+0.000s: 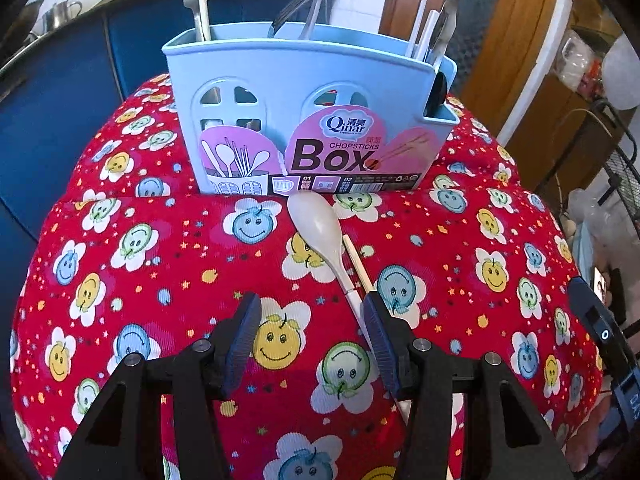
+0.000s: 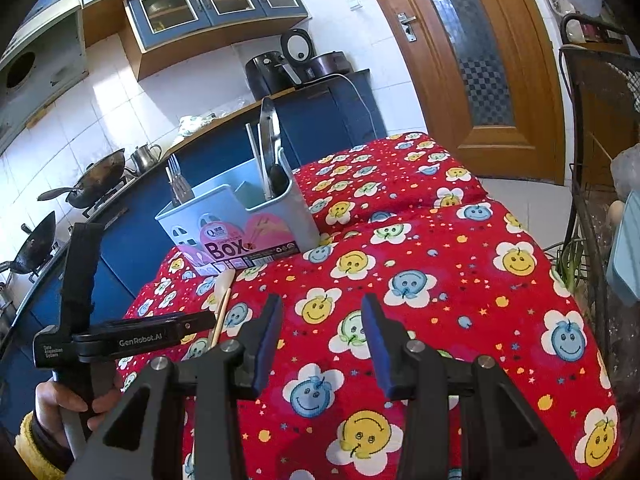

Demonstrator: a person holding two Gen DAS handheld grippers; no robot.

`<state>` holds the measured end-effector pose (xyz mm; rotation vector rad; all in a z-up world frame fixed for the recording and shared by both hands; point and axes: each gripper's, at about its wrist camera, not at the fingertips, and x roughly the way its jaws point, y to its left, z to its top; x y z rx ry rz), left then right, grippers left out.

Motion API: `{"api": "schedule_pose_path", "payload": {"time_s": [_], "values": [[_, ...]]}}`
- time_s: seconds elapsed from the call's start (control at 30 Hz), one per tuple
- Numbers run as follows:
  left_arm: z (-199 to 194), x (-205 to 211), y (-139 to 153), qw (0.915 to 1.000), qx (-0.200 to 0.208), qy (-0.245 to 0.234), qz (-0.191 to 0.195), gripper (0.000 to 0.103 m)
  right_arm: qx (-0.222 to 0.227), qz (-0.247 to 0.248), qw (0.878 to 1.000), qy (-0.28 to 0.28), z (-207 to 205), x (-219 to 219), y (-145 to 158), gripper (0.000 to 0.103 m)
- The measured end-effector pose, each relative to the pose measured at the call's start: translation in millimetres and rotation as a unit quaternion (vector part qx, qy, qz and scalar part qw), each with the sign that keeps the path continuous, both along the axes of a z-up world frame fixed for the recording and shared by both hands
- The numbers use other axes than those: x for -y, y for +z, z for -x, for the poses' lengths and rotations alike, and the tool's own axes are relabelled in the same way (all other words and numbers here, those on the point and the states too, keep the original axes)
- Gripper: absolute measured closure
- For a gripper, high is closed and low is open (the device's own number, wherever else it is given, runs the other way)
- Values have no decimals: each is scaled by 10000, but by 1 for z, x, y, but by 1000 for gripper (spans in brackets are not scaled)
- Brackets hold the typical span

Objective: Organize utensils
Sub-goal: 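Move the left tool back down to the wooden spoon on the cloth, then close the left tool on the wooden spoon handle while the right tool grasps a wooden chopstick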

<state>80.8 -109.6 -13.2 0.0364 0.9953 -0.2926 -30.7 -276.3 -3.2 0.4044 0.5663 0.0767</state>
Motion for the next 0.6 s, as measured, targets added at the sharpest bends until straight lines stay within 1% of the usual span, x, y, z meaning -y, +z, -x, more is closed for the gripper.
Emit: {"api": "schedule_pose_path", "payload": {"time_s": [0.33,0.57,0.6], "values": [[1,-1,1,9998,-111,88,-102,48,25,-55,10000,-15,1,3,-2,59],[2,3,1,9998,-208,54,-53,48,40,-77,10000,-6,2,4,-2,59],[0,4,-1,9996,-269,49,-53,48,37,-81,10000,-8,3,4,-2,59]]}}
